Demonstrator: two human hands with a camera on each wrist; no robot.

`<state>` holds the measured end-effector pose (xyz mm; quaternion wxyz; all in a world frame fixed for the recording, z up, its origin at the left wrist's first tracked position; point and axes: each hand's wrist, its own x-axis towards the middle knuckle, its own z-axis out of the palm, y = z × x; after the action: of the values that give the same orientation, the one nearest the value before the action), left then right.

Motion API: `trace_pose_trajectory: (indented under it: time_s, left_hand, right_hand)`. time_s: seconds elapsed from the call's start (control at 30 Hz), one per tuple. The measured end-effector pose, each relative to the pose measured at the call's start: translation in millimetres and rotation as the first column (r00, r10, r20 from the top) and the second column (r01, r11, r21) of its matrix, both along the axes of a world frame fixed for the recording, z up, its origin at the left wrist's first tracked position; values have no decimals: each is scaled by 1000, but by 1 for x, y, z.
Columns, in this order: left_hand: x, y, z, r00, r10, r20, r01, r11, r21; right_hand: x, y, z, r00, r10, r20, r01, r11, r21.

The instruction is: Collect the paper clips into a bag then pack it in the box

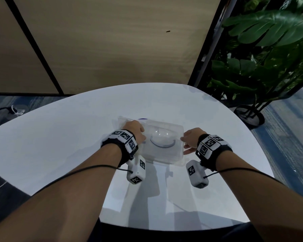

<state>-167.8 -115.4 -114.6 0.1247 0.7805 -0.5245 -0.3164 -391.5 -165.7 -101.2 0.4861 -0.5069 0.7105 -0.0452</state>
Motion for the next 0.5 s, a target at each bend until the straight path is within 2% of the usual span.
trace_pose_trajectory:
  time_s: [0.17, 0.33, 0.37, 0.5]
  left_hand:
    - [3, 0, 2, 998, 53, -36, -53, 998, 16]
    - [8, 0, 9, 995, 100, -14, -98, 991, 88]
    - [9, 2, 8, 996, 89, -13, -88, 990, 108]
    - [5, 4, 7, 996, 88, 6, -88, 988, 130]
  right_hand:
    - [2, 2, -4, 996, -93, -9, 91, 988, -125]
    - [-2, 8, -5, 973, -172, 155, 172, 985, 14]
    - [-3, 8, -5, 975, -167, 145, 168, 986, 1]
    - [-6, 7, -6, 995, -89, -51, 82, 989, -126]
